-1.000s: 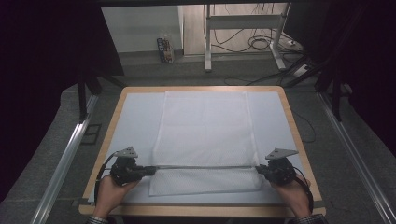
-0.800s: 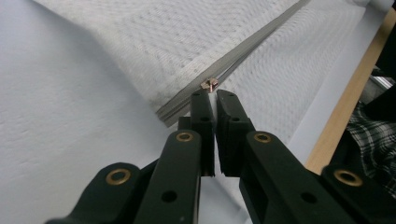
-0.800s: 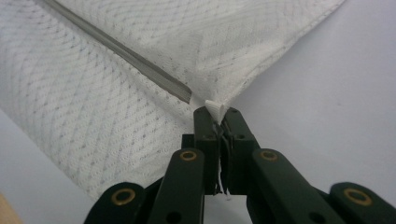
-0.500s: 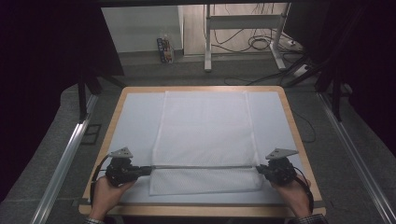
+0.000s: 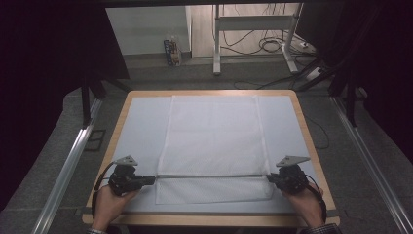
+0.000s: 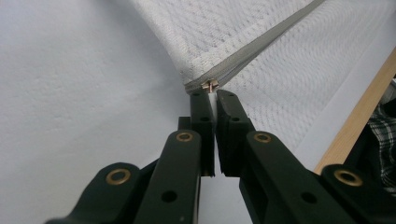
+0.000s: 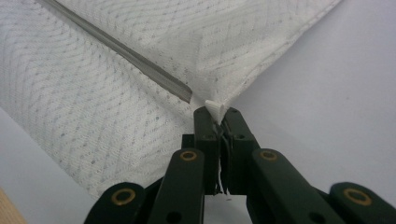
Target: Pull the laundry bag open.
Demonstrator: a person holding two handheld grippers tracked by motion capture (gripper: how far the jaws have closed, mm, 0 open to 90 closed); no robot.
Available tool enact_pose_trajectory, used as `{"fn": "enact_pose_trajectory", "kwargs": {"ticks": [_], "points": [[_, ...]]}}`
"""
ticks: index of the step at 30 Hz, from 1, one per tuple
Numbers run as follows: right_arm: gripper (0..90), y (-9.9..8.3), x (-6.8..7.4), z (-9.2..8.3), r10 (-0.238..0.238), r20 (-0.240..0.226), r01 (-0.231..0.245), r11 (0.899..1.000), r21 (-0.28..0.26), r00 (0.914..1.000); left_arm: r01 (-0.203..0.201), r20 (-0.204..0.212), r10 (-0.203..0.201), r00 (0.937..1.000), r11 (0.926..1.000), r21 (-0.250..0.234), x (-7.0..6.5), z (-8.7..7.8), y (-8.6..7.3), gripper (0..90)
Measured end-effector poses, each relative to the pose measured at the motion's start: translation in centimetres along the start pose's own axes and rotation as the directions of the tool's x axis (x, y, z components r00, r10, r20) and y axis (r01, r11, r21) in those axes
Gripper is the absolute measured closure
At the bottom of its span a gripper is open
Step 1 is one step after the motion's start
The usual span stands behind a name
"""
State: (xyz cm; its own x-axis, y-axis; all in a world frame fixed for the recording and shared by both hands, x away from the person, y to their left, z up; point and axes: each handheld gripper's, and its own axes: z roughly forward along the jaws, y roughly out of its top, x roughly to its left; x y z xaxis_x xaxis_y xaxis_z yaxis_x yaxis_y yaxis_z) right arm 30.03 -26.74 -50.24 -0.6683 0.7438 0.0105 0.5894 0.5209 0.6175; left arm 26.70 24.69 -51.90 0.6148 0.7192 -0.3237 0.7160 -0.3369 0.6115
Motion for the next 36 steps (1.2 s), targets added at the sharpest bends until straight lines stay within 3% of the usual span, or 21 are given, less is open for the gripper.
{"fn": "enact_pose_trajectory", "kwargs": {"ticks": [5, 12, 15, 20, 21, 23, 24, 27, 33, 36], "points": [[85.1, -0.3, 0.0, 0.1, 0.005, -0.018, -0.005, 1.000, 0.013, 0.9998, -0.006, -0.017, 0.007, 0.9998, 0.9979, 0.065, -0.2, 0.9, 0.0, 87.2], [83.0, -0.5, -0.2, 0.5, 0.001, -0.021, 0.000, 1.000, 0.009, 0.9998, -0.013, -0.047, 0.017, 0.9987, 0.9976, 0.068, -0.4, 1.3, 0.0, 86.8], [79.2, -0.5, -0.2, 0.6, -0.011, -0.002, 0.011, 1.000, 0.006, 0.9999, -0.042, -0.071, 0.048, 0.9963, 0.9957, 0.082, -0.6, 1.8, 0.2, 86.2], [73.9, -0.4, -0.1, 0.4, -0.024, 0.008, 0.024, 1.000, -0.013, 0.9997, -0.041, -0.074, 0.047, 0.9962, 0.9964, 0.075, -0.6, 2.0, 0.1, 84.3], [67.7, -0.4, -0.1, 0.3, -0.034, 0.012, 0.034, 0.999, -0.029, 0.9994, -0.041, -0.081, 0.047, 0.9956, 0.9967, 0.070, -0.6, 2.0, 0.1, 79.3], [63.8, -0.3, -0.1, 0.3, -0.036, 0.015, 0.037, 0.999, -0.037, 0.9992, -0.047, -0.086, 0.053, 0.9949, 0.9968, 0.064, -0.6, 2.0, 0.1, 75.5], [56.3, -0.3, -0.1, 0.3, -0.040, 0.020, 0.041, 0.998, -0.049, 0.9990, -0.051, -0.096, 0.056, 0.9938, 0.9973, 0.053, -0.7, 2.1, 0.2, 64.3], [44.6, -0.3, -0.1, 0.2, -0.052, 0.028, 0.054, 0.996, -0.070, 0.9983, -0.057, -0.108, 0.060, 0.9923, 0.9978, 0.035, -0.8, 2.2, 0.2, 52.5], [27.8, -0.2, -0.1, 0.2, -0.061, 0.027, 0.063, 0.993, -0.097, 0.9978, -0.038, -0.118, 0.035, 0.9923, 0.9990, -0.022, -0.8, 2.2, 0.4, 28.9], [24.5, -0.2, -0.2, 0.3, -0.059, 0.024, 0.062, 0.993, -0.102, 0.9980, -0.033, -0.117, 0.027, 0.9928, 0.9984, -0.045, -0.8, 2.1, 0.4, 24.4]]}}
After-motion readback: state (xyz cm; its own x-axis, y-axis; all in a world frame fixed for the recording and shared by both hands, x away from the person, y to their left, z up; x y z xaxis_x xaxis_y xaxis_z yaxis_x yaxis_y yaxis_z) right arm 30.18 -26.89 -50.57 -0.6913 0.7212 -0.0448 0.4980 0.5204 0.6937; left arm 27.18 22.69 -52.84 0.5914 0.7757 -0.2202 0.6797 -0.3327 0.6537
